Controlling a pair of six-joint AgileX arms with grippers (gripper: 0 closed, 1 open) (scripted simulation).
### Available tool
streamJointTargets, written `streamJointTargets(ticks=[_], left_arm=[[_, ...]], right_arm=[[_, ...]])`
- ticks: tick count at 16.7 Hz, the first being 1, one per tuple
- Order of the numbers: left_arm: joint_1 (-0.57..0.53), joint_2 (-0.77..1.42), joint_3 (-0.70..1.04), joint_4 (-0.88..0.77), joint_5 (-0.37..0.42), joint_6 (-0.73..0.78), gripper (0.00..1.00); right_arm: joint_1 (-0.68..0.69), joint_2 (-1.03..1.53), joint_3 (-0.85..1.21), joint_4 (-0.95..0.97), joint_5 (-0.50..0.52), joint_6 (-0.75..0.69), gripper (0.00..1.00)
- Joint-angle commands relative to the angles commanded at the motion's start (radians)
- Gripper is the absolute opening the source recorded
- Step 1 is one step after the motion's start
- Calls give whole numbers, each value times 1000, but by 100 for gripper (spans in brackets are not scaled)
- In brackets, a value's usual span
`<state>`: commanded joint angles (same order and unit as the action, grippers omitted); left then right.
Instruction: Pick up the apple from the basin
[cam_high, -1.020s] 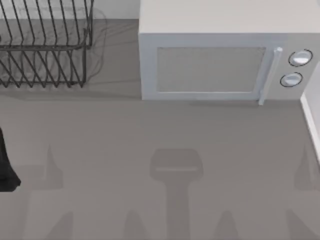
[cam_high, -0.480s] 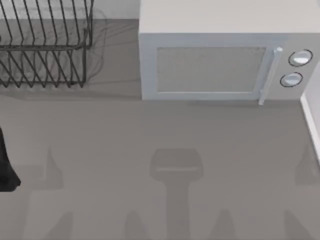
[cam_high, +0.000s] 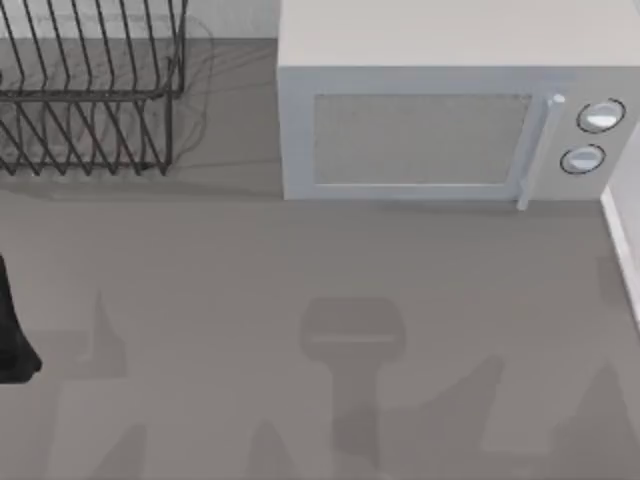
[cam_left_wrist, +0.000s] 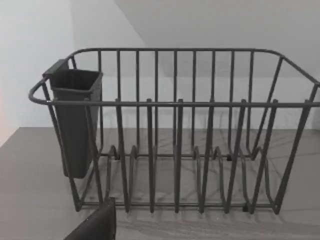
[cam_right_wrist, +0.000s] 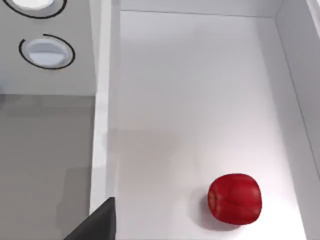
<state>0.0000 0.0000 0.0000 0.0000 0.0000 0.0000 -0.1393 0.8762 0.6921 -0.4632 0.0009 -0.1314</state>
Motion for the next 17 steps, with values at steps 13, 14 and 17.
streamJointTargets(ticks=[13, 14, 17], left_arm=[[0, 0, 0, 0, 0, 0, 100], [0, 0, 0, 0, 0, 0, 100], [0, 0, 0, 0, 0, 0, 100]], right_arm=[[-165, 1151, 826, -550, 1, -156, 100], [-170, 1184, 851, -566, 1, -161, 100], [-176, 1217, 877, -584, 1, -166, 100]])
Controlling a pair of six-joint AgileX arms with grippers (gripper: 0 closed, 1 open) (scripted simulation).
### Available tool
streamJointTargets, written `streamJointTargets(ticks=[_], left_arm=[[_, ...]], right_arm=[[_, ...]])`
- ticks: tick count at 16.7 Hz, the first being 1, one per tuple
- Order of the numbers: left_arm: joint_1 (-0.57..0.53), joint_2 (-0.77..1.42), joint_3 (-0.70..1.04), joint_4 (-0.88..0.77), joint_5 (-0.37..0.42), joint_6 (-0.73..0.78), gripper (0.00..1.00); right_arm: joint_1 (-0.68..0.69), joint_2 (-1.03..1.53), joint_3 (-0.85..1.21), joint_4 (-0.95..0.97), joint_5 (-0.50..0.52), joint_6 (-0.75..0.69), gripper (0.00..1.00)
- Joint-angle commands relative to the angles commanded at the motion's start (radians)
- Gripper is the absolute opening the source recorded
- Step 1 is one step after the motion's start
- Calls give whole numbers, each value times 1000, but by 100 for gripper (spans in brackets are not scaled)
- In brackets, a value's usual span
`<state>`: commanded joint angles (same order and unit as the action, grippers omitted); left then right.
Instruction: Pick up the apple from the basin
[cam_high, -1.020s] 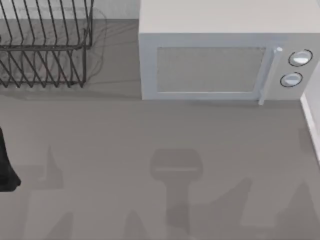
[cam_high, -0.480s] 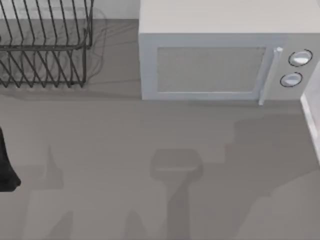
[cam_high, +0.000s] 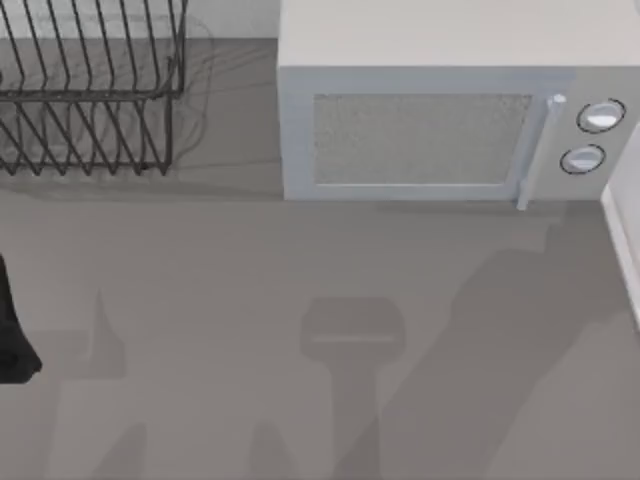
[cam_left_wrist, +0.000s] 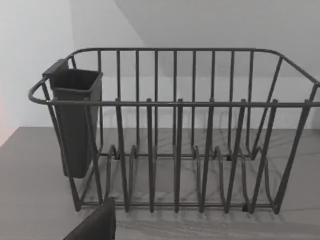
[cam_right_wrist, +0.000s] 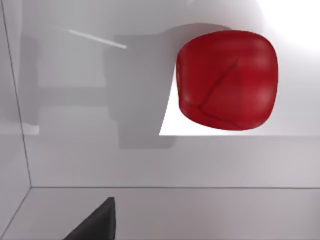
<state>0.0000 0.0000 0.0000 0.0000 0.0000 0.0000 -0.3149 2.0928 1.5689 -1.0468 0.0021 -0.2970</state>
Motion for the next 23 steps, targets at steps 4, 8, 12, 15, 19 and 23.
streamJointTargets(ticks=[4, 8, 12, 15, 19, 23], left_arm=[[0, 0, 0, 0, 0, 0, 100], [0, 0, 0, 0, 0, 0, 100], [0, 0, 0, 0, 0, 0, 100], [0, 0, 0, 0, 0, 0, 100], [0, 0, 0, 0, 0, 0, 100], [0, 0, 0, 0, 0, 0, 100]], right_arm=[[5, -2, -3, 2, 0, 1, 100], [5, 49, -33, 72, 1, 1, 100], [3, 167, -104, 281, 2, 3, 100], [2, 253, -160, 427, 3, 4, 100], [1, 296, -188, 484, 3, 5, 100], [1, 296, -188, 484, 3, 5, 85]])
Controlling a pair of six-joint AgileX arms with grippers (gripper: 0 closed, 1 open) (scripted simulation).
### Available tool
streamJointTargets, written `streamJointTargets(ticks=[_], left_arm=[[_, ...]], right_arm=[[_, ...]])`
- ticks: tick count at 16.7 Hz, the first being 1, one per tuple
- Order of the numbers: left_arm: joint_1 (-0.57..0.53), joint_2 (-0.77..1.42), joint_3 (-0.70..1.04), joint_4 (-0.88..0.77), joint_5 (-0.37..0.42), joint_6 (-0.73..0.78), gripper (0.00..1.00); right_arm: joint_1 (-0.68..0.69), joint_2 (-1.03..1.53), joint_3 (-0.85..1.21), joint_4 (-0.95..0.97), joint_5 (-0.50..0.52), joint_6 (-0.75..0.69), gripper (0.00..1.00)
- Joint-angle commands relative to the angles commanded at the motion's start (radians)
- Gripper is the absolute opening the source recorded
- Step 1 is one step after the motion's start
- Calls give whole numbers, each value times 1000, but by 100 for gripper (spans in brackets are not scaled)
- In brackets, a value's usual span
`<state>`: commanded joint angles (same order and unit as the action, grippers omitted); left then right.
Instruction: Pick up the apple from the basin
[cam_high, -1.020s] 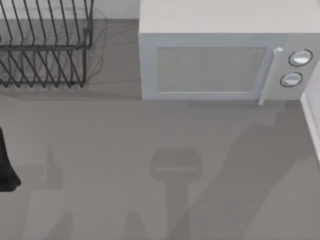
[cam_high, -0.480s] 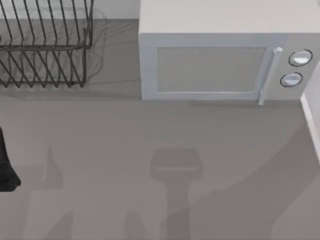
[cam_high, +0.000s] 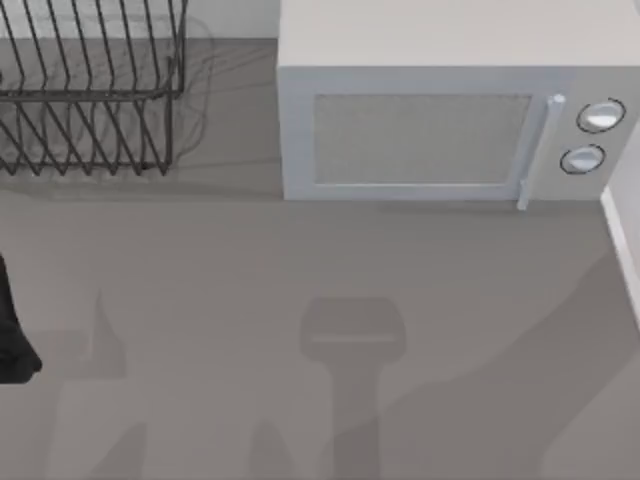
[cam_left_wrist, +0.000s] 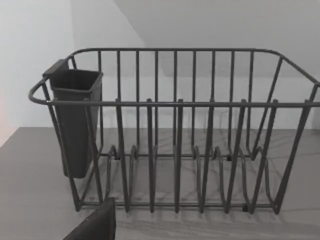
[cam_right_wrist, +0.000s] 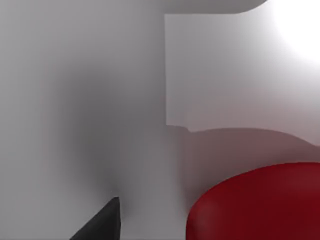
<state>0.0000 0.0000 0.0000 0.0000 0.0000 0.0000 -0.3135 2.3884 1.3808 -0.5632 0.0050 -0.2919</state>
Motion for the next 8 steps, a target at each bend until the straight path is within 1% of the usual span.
streamJointTargets(ticks=[8], left_arm=[[0, 0, 0, 0, 0, 0, 100]], right_arm=[[0, 0, 0, 0, 0, 0, 25]])
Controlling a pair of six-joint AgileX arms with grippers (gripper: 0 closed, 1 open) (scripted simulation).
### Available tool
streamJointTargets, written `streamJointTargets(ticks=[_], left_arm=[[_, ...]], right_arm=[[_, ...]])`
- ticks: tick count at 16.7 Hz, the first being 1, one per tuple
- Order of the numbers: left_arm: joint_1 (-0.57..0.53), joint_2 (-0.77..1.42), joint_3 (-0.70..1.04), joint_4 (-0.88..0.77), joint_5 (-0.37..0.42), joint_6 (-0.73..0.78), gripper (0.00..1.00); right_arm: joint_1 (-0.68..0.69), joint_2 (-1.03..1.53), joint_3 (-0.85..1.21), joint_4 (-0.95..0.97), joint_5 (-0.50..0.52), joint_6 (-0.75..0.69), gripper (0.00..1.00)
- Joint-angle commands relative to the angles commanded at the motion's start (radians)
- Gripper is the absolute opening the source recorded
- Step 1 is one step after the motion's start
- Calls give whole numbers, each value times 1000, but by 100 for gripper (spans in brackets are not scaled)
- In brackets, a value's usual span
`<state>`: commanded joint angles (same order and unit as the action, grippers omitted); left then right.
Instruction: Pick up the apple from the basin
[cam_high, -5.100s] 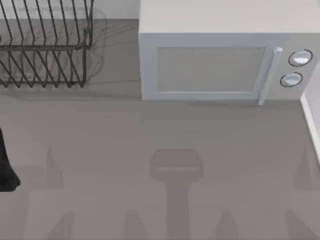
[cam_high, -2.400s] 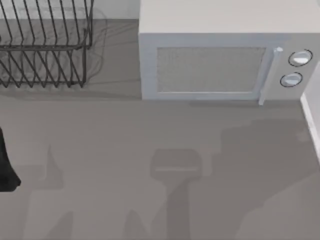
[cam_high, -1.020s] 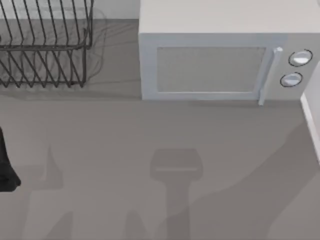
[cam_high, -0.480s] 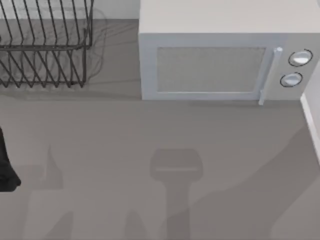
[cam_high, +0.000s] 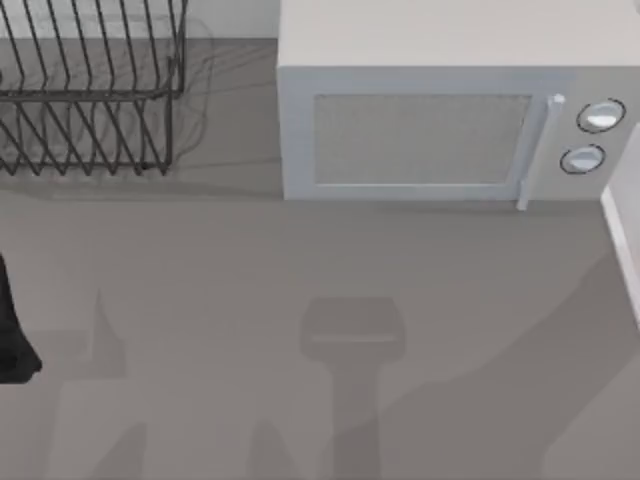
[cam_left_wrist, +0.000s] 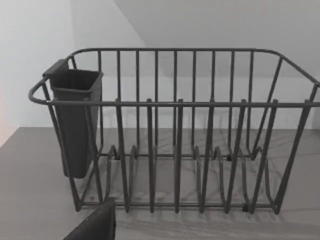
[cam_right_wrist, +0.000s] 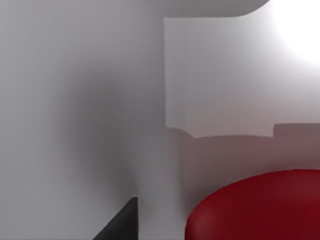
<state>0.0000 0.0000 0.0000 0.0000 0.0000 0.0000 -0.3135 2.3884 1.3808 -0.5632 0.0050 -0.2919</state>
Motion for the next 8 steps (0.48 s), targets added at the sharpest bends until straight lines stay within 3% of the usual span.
streamJointTargets(ticks=[3, 8], left_arm=[[0, 0, 0, 0, 0, 0, 100], [0, 0, 0, 0, 0, 0, 100]], right_arm=[[0, 0, 0, 0, 0, 0, 2], [0, 0, 0, 0, 0, 0, 0]])
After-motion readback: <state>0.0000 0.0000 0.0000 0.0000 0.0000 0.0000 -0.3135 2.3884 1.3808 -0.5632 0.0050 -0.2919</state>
